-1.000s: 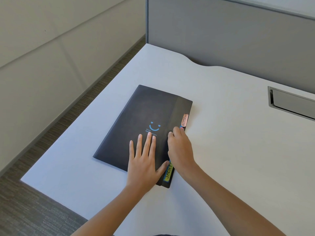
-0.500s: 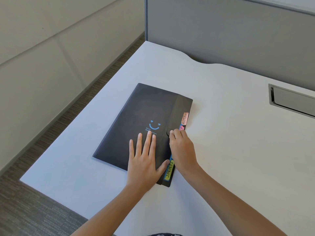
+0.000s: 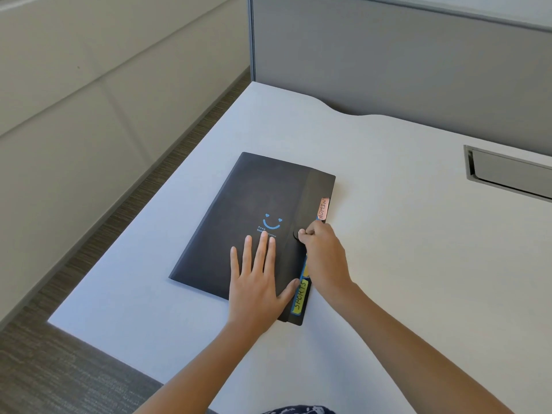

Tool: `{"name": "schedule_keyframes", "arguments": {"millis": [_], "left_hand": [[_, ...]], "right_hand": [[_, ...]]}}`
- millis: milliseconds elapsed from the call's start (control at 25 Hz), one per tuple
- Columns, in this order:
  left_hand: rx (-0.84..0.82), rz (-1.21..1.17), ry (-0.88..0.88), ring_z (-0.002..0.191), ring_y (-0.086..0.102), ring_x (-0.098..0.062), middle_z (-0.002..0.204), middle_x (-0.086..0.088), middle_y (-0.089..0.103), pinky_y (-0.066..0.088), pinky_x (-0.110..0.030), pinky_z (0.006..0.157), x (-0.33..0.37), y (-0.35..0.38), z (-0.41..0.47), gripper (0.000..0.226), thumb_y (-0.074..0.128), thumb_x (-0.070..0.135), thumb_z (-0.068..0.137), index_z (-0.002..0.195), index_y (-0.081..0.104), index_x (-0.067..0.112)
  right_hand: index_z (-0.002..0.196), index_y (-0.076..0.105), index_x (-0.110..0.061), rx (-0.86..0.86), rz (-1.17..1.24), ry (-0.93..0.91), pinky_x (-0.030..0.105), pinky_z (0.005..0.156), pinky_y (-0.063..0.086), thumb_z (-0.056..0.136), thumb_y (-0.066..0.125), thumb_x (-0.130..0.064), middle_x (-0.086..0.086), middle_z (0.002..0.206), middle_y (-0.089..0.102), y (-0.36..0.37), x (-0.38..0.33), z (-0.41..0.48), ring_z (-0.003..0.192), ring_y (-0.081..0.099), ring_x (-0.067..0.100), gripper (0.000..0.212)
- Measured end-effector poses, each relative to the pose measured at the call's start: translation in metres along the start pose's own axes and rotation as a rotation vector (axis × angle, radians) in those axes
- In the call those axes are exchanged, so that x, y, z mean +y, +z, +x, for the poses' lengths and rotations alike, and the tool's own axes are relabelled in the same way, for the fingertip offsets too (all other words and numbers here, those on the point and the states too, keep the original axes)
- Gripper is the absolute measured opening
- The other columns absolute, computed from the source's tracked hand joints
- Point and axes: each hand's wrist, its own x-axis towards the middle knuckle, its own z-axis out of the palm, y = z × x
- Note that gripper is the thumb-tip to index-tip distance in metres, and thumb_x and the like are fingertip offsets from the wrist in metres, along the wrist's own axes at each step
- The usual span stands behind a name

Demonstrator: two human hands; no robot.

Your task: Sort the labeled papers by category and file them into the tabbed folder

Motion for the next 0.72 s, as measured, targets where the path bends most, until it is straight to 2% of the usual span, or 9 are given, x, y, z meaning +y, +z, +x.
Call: {"name": "schedule_keyframes", "arguments": {"millis": [120, 160, 240, 320, 400, 480, 600, 720], "left_hand": [[-0.004, 0.006, -0.004, 0.146, 0.014, -0.032, 0.156, -0.007, 0.026, 0.011, -0.055, 0.117, 0.0, -0.001, 0.0, 0.087, 0.018, 0.074, 0.087, 0.149, 0.029, 0.014], [-0.005, 0.005, -0.001, 0.146, 0.015, -0.032, 0.156, -0.007, 0.027, 0.011, -0.055, 0.116, 0.0, -0.001, 0.0, 0.087, 0.019, 0.074, 0.087, 0.149, 0.029, 0.014], [0.009, 0.014, 0.0, 0.146, 0.017, -0.032, 0.156, -0.006, 0.028, 0.01, -0.054, 0.115, 0.001, -0.002, -0.001, 0.086, 0.02, 0.073, 0.087, 0.149, 0.03, 0.014], [0.018, 0.011, -0.006, 0.145, 0.019, -0.032, 0.155, -0.005, 0.029, 0.01, -0.053, 0.115, 0.002, -0.002, -0.002, 0.084, 0.022, 0.071, 0.088, 0.149, 0.03, 0.015], [0.024, 0.011, -0.023, 0.144, 0.023, -0.031, 0.154, -0.005, 0.032, 0.01, -0.052, 0.116, 0.004, -0.003, -0.003, 0.082, 0.023, 0.07, 0.088, 0.149, 0.031, 0.015], [0.006, -0.036, -0.07, 0.144, 0.026, -0.03, 0.154, -0.004, 0.033, 0.011, -0.052, 0.117, 0.004, -0.006, 0.0, 0.08, 0.023, 0.067, 0.089, 0.149, 0.031, 0.015], [0.004, -0.172, -0.128, 0.147, 0.017, -0.027, 0.158, -0.002, 0.024, 0.007, -0.046, 0.117, 0.014, -0.017, 0.006, 0.074, 0.035, 0.057, 0.093, 0.151, 0.02, 0.014], [0.021, -0.266, -0.169, 0.144, 0.023, -0.026, 0.156, -0.004, 0.027, 0.021, -0.04, 0.116, 0.027, -0.028, 0.006, 0.07, 0.047, 0.046, 0.093, 0.15, 0.025, 0.011]], "right_hand": [[0.106, 0.054, 0.002, -0.045, 0.037, -0.018, 0.019, 0.072, 0.019, 0.096, 0.035, -0.004, 0.015, 0.108, 0.05, 0.008, -0.006, 0.001, 0.102, 0.046, 0.027, 0.023], [0.111, 0.054, 0.003, -0.045, 0.028, -0.02, 0.019, 0.073, 0.02, 0.095, 0.035, -0.003, 0.015, 0.111, 0.05, 0.005, -0.006, 0.002, 0.106, 0.046, 0.027, 0.025], [0.123, 0.057, -0.004, -0.054, 0.075, 0.046, 0.025, 0.077, 0.038, 0.096, 0.042, -0.003, 0.012, 0.116, 0.05, -0.006, 0.0, 0.004, 0.112, 0.045, 0.026, 0.031], [0.128, 0.059, -0.014, -0.015, 0.222, 0.109, 0.026, 0.081, 0.047, 0.09, 0.048, 0.007, 0.006, 0.115, 0.05, -0.018, 0.011, -0.004, 0.113, 0.044, 0.024, 0.045], [0.126, 0.062, -0.016, 0.079, 0.357, 0.194, 0.01, 0.077, 0.039, 0.084, 0.045, 0.017, 0.001, 0.106, 0.05, -0.026, 0.023, -0.023, 0.107, 0.047, 0.019, 0.056], [0.123, 0.064, -0.015, 0.124, 0.423, 0.3, 0.005, 0.075, 0.034, 0.085, 0.041, 0.016, 0.0, 0.104, 0.052, -0.032, 0.04, -0.042, 0.104, 0.05, 0.016, 0.054], [0.118, 0.067, -0.012, 0.121, 0.508, 0.444, 0.012, 0.085, 0.035, 0.089, 0.039, 0.01, 0.005, 0.111, 0.06, -0.046, 0.072, -0.076, 0.103, 0.057, 0.015, 0.046], [0.113, 0.069, -0.008, 0.211, 0.511, 0.579, 0.017, 0.088, 0.037, 0.087, 0.039, 0.012, 0.008, 0.11, 0.062, -0.059, 0.115, -0.108, 0.103, 0.06, 0.019, 0.044]]}}
